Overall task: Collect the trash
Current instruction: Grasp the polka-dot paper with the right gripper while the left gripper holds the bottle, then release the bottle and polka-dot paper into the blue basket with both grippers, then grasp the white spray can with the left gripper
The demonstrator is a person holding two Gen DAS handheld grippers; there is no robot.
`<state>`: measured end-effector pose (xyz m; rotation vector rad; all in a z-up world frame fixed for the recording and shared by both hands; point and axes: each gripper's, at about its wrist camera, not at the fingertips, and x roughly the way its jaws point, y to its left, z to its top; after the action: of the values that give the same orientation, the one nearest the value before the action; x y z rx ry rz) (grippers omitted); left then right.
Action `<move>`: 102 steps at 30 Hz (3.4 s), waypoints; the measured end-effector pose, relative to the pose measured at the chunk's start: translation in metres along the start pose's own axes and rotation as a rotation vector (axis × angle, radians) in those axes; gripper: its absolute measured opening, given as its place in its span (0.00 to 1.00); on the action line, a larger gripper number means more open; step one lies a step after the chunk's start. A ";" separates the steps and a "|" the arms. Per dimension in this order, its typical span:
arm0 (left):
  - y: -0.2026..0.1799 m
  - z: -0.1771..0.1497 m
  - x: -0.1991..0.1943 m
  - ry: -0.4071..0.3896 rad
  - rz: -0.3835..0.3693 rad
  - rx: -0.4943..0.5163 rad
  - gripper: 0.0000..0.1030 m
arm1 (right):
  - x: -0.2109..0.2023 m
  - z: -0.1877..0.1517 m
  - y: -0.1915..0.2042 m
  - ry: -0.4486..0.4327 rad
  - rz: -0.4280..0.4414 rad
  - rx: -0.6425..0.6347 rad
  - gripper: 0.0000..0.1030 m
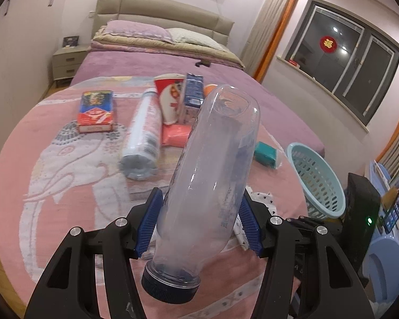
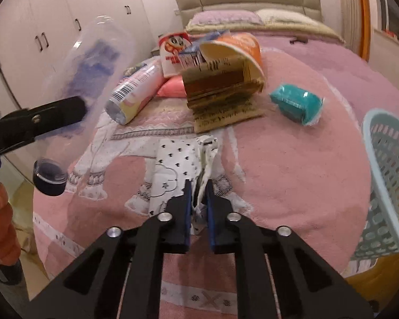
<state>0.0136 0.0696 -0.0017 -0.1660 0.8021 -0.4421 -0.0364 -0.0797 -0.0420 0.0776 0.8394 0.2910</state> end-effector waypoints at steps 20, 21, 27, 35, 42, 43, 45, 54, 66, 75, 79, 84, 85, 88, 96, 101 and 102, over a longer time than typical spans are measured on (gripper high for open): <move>-0.194 0.058 0.130 0.151 -0.260 0.243 0.53 | -0.113 0.022 -0.192 -0.234 -0.383 0.318 0.05; -0.204 0.060 0.140 0.168 -0.281 0.236 0.53 | -0.112 0.021 -0.201 -0.225 -0.405 0.335 0.05; -0.243 0.060 0.176 0.198 -0.360 0.241 0.53 | -0.099 0.008 -0.251 -0.155 -0.464 0.460 0.06; -0.245 0.057 0.187 0.174 -0.397 0.212 0.73 | -0.093 -0.003 -0.278 -0.103 -0.494 0.524 0.16; -0.223 0.060 0.148 0.077 -0.381 0.219 0.78 | -0.101 -0.003 -0.270 -0.133 -0.478 0.510 0.38; -0.217 0.060 0.139 0.060 -0.379 0.215 0.79 | -0.103 -0.001 -0.263 -0.145 -0.478 0.498 0.50; -0.207 0.061 0.123 0.031 -0.375 0.213 0.82 | -0.108 0.005 -0.248 -0.171 -0.475 0.472 0.53; -0.134 0.061 0.033 -0.142 -0.275 0.177 0.92 | -0.112 0.046 -0.164 -0.244 -0.347 0.286 0.53; 0.005 0.056 0.018 -0.079 0.144 -0.003 0.91 | -0.052 0.078 -0.075 -0.207 -0.213 0.089 0.53; 0.054 0.063 0.075 0.077 0.113 -0.122 0.77 | 0.004 0.081 -0.083 -0.107 -0.205 0.082 0.53; 0.055 0.064 0.094 0.144 0.134 -0.106 0.59 | 0.011 0.080 -0.090 -0.092 -0.198 0.079 0.53; 0.058 0.061 0.098 0.151 0.133 -0.112 0.47 | 0.022 0.077 -0.089 -0.038 -0.163 0.027 0.53; 0.058 0.059 0.096 0.147 0.129 -0.115 0.47 | 0.023 0.077 -0.087 -0.037 -0.169 0.015 0.53; 0.059 0.053 0.083 0.130 0.123 -0.121 0.47 | 0.025 0.080 -0.083 -0.042 -0.171 -0.003 0.53; 0.056 0.018 0.042 0.117 0.137 -0.124 0.47 | 0.038 0.080 -0.081 -0.011 -0.138 0.001 0.61; 0.056 0.000 0.028 0.136 0.140 -0.125 0.47 | 0.025 0.071 -0.065 -0.006 -0.077 -0.017 0.55; 0.055 -0.002 0.027 0.142 0.143 -0.120 0.47 | 0.024 0.066 -0.059 0.004 -0.073 -0.030 0.55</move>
<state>0.0462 0.1070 -0.0377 -0.1886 0.9744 -0.2731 0.0411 -0.1266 -0.0254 0.0185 0.8399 0.2352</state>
